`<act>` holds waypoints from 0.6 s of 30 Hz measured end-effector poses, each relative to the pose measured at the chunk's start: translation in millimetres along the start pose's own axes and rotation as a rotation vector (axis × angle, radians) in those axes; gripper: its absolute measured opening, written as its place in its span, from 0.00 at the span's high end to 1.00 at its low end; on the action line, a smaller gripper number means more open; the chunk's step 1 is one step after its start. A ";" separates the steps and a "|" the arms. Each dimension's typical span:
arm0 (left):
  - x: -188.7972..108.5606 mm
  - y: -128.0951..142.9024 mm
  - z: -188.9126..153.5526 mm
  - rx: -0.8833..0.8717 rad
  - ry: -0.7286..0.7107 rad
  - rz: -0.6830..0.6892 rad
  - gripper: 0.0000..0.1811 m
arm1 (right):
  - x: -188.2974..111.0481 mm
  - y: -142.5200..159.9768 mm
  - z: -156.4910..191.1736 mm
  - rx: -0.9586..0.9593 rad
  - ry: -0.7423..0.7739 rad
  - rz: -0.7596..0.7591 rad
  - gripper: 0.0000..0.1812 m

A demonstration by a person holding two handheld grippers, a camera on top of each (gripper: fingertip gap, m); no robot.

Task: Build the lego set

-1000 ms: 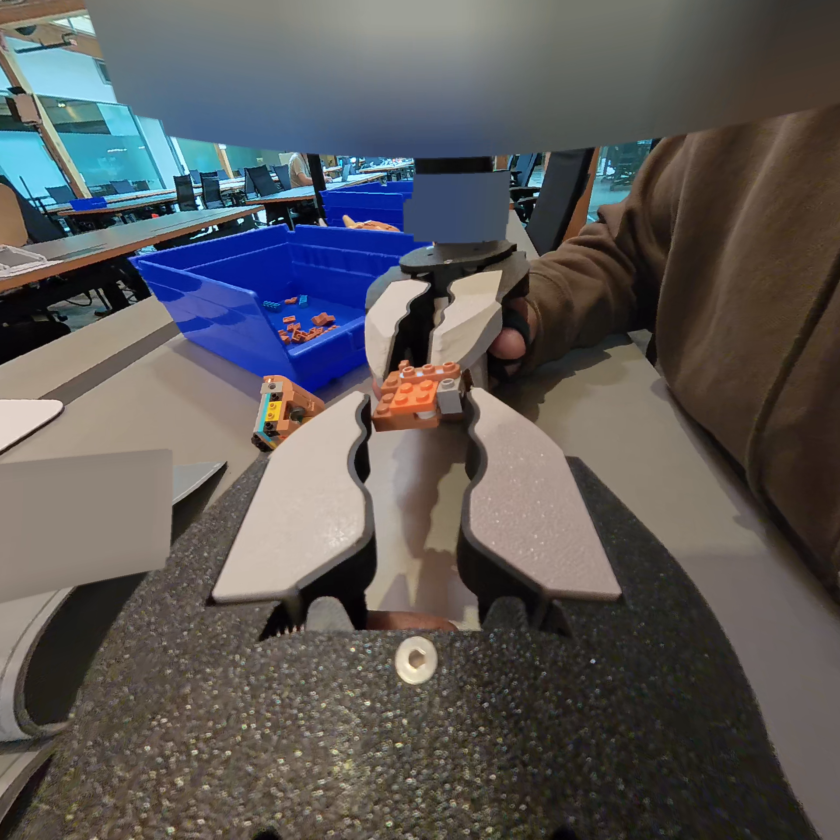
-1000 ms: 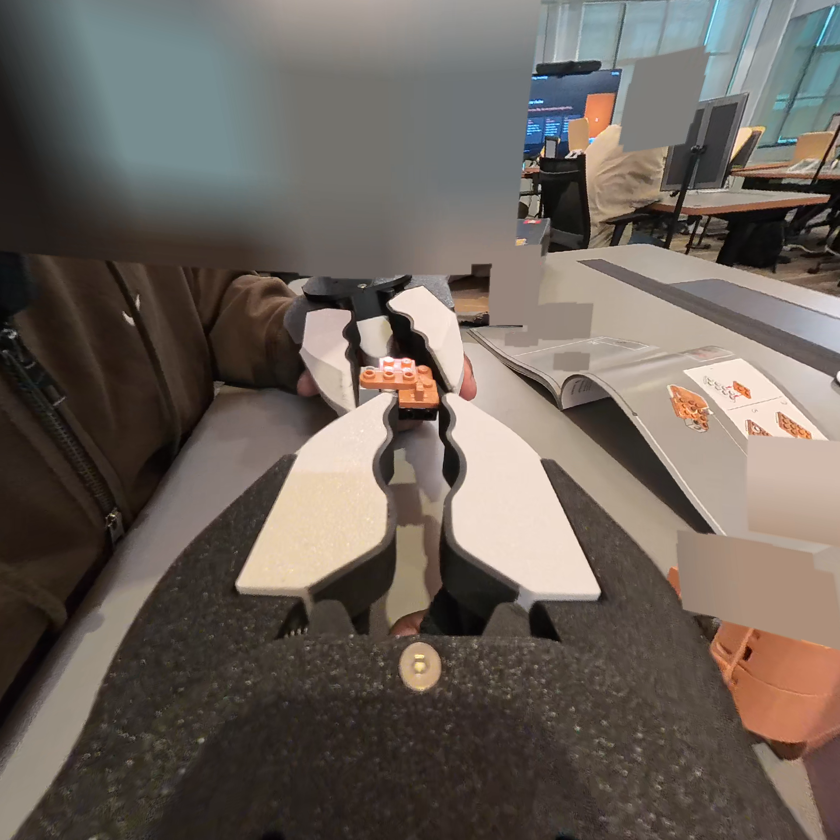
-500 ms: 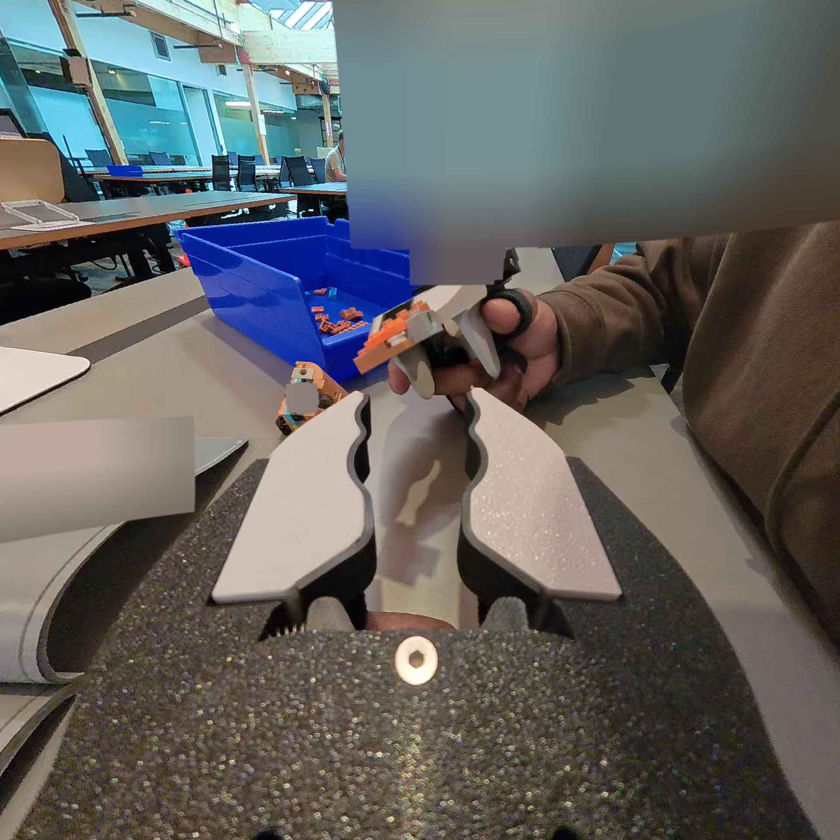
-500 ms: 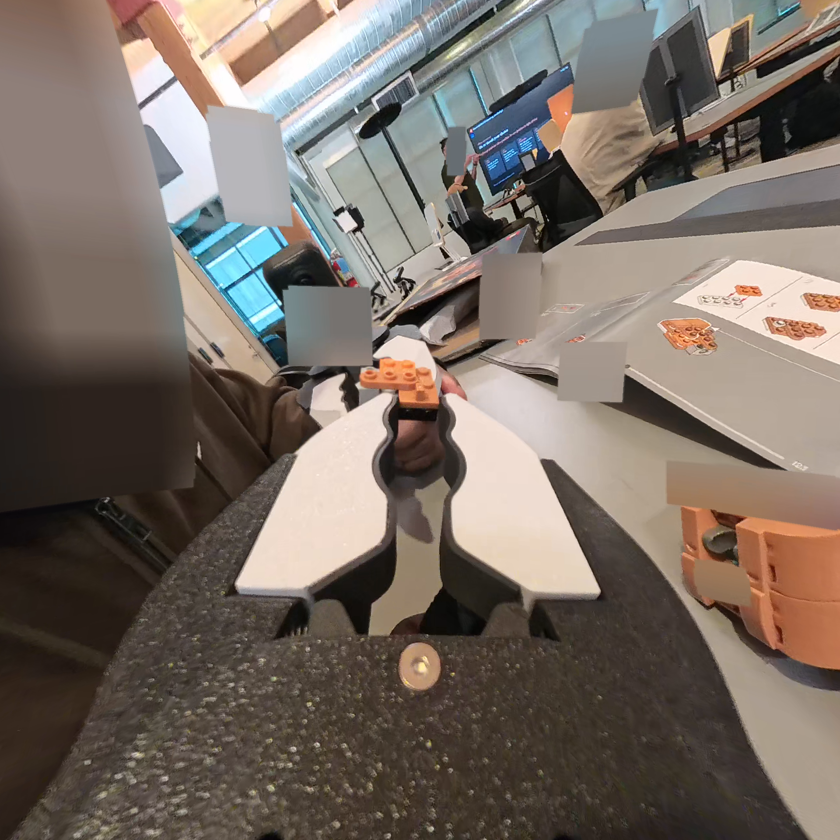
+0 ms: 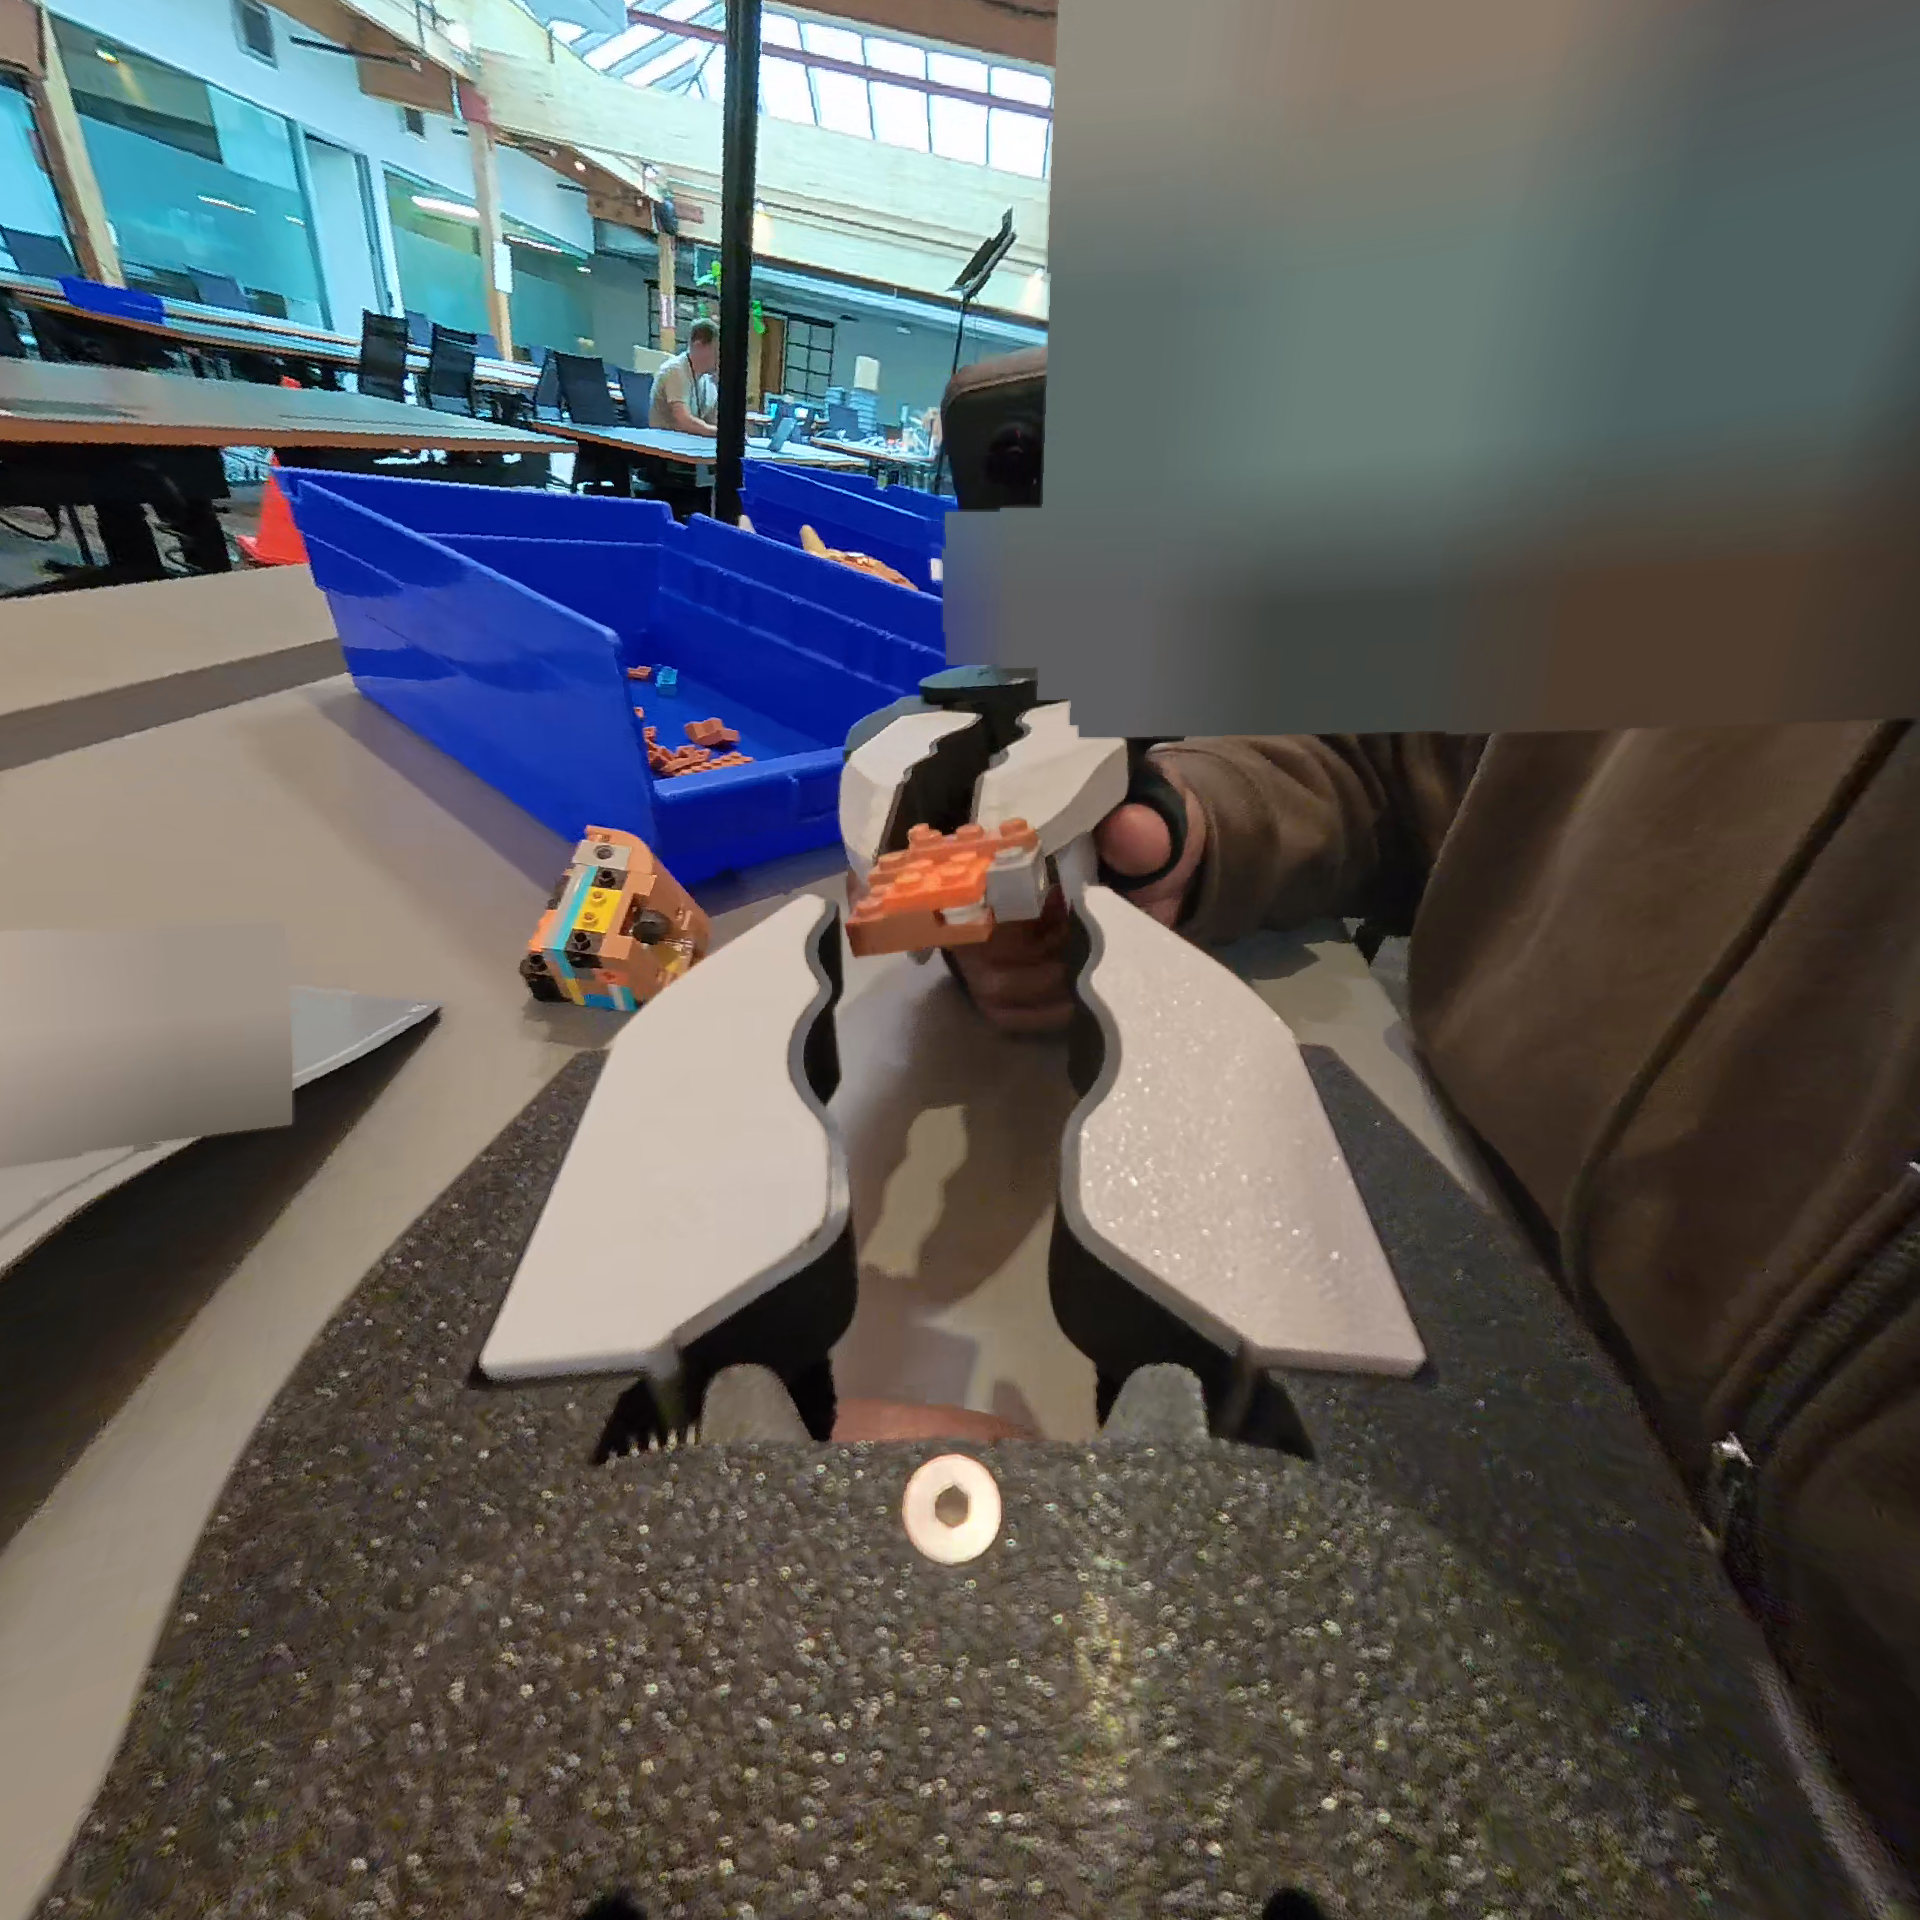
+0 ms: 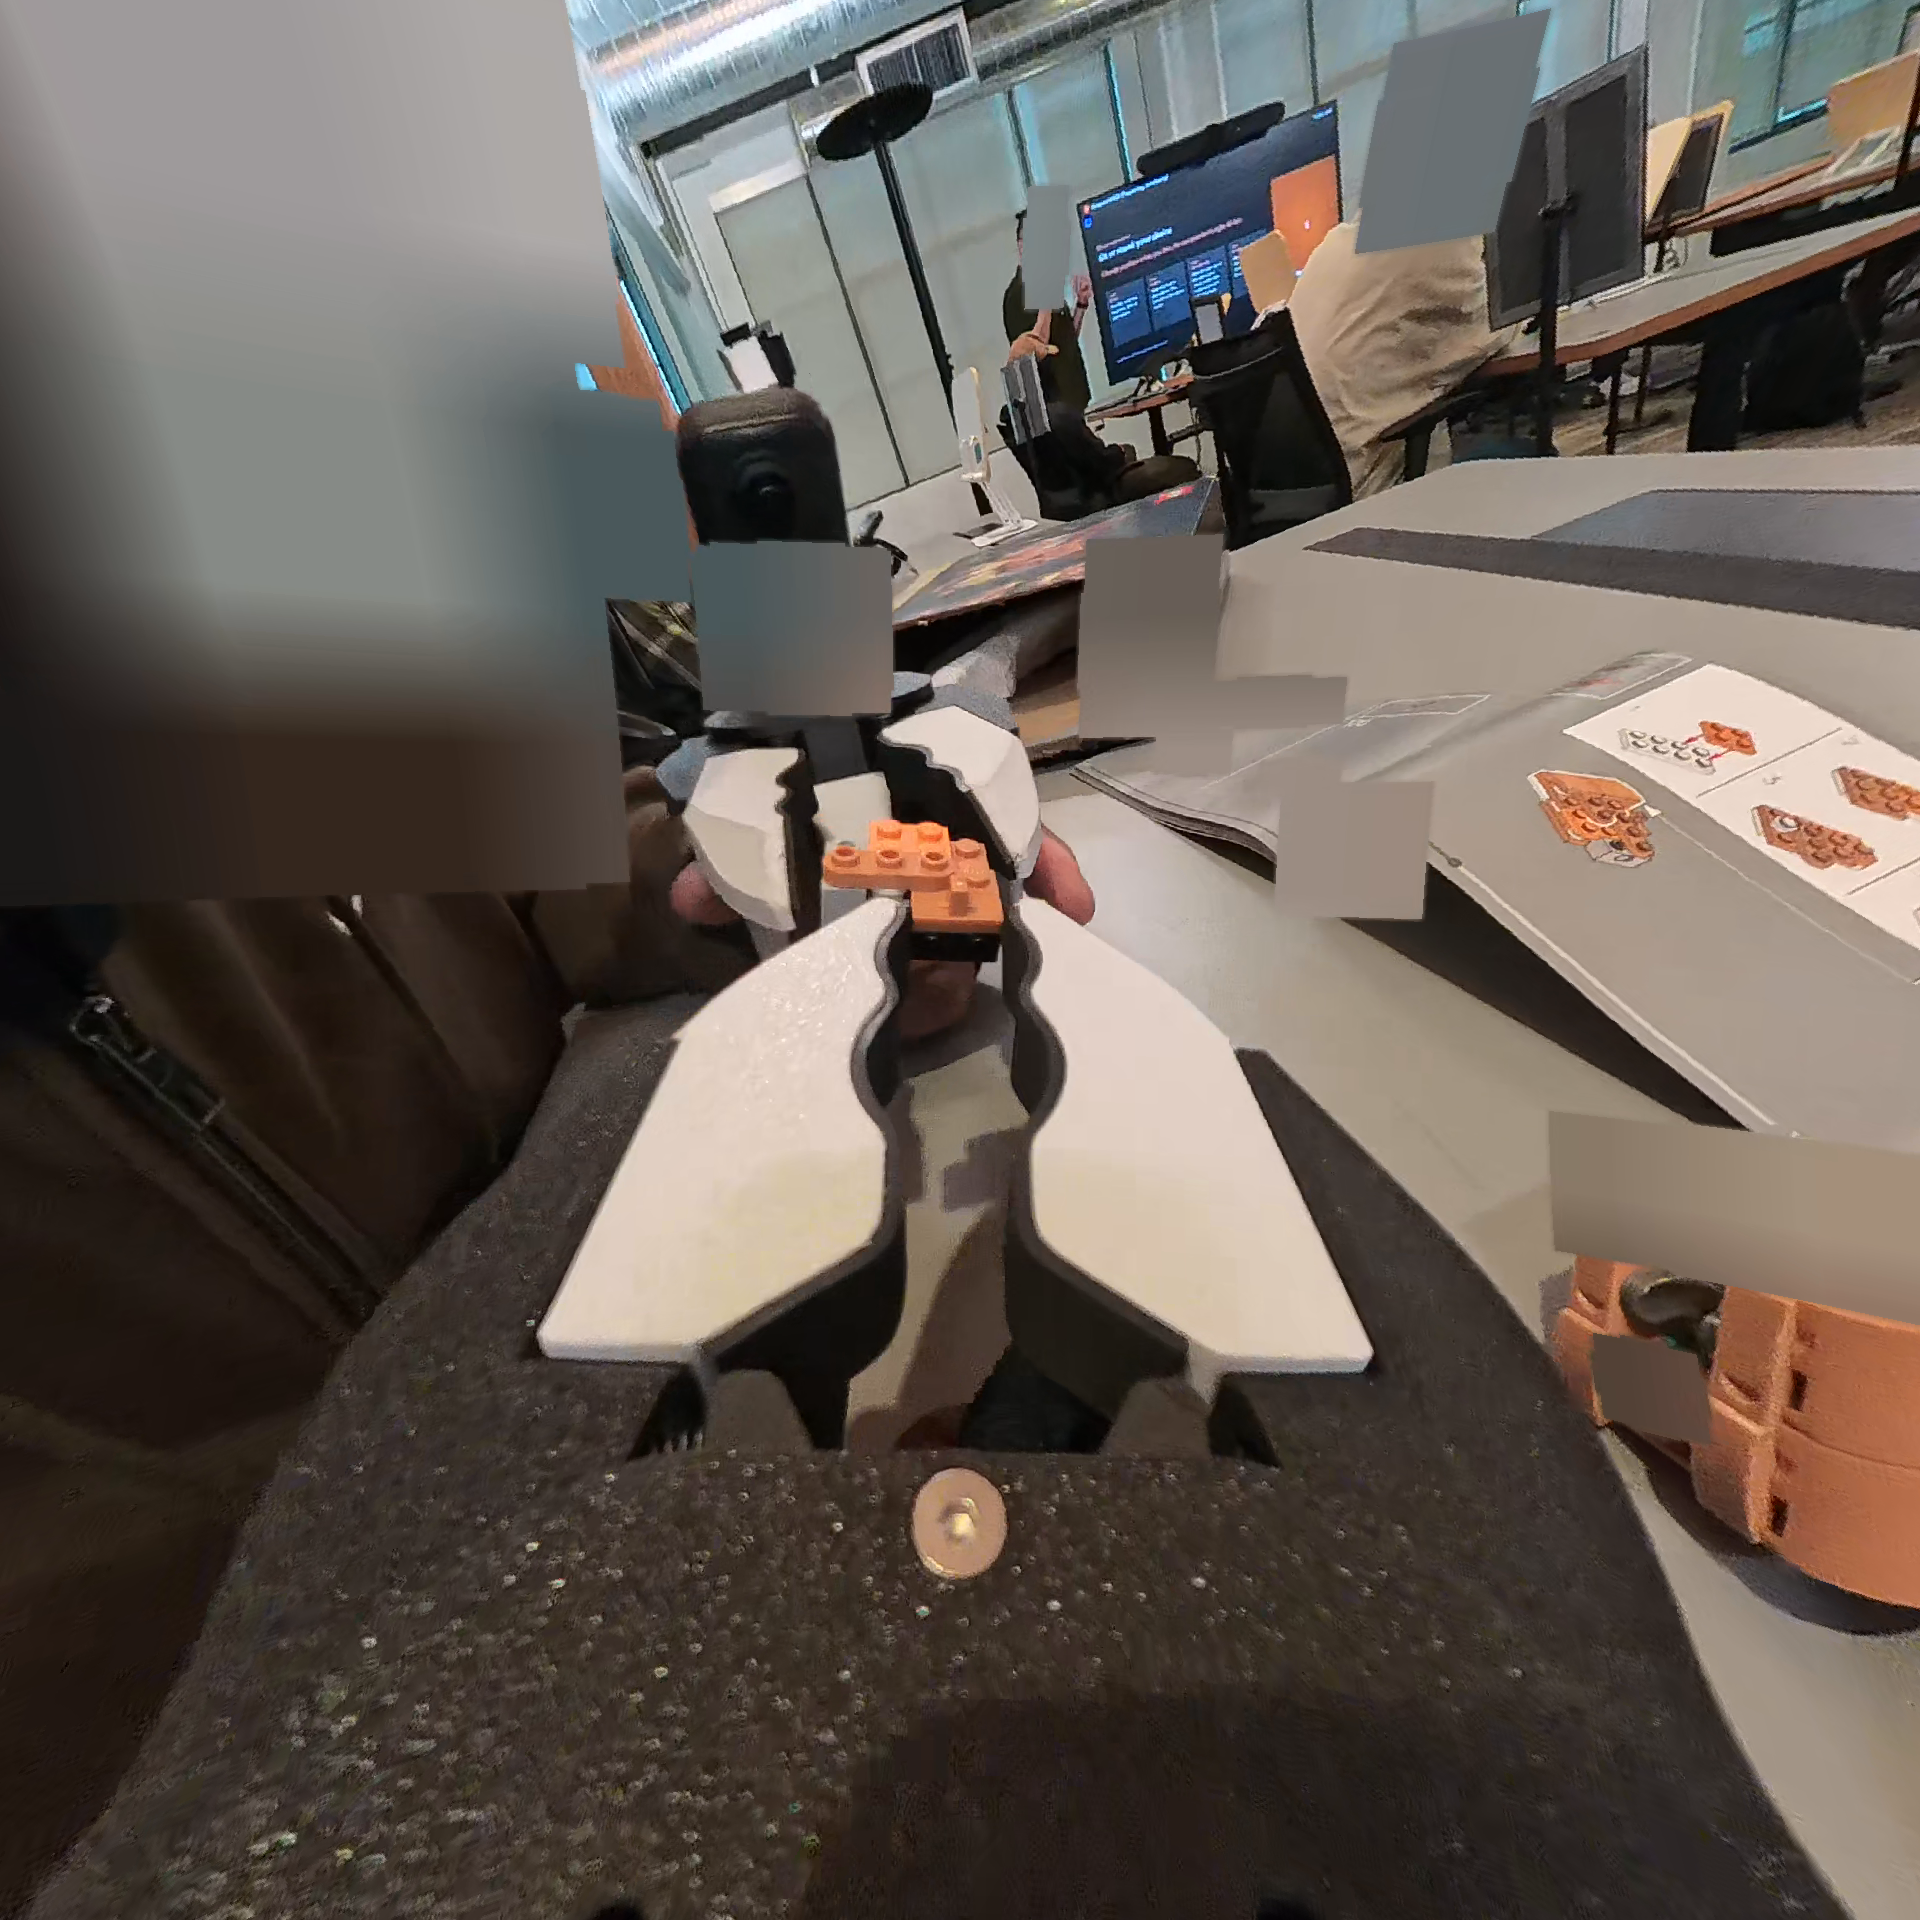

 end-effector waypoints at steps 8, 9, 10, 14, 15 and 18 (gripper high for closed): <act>1.8 3.0 -1.1 -0.011 0.009 0.026 0.77 | 1.4 1.3 3.3 -0.047 0.001 0.018 0.91; 2.0 3.3 -1.1 -0.013 0.007 0.028 0.78 | 1.4 1.4 3.6 -0.048 -0.001 0.018 0.91; 2.1 3.5 -0.7 -0.016 0.005 0.031 0.78 | 1.5 1.3 3.9 -0.050 -0.003 0.017 0.91; 1.6 3.8 -0.6 -0.039 0.018 0.036 0.80 | 1.7 0.9 5.3 -0.064 -0.005 0.015 0.91; 1.6 3.8 -0.8 -0.040 0.021 0.036 0.80 | 1.8 0.8 5.6 -0.067 -0.006 0.014 0.91; 1.5 3.9 -1.3 -0.032 0.020 0.035 0.80 | 1.9 0.7 6.2 -0.071 -0.008 0.013 0.91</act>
Point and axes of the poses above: each gripper's, where its closed fingertips meet, x out along the fingers, y out of its underside, z = x × y across the jaws, the point moved 3 cm from there along -x, back along the fingers, and after that the axes turned 15 degrees about -x, right-handed, at the moved point
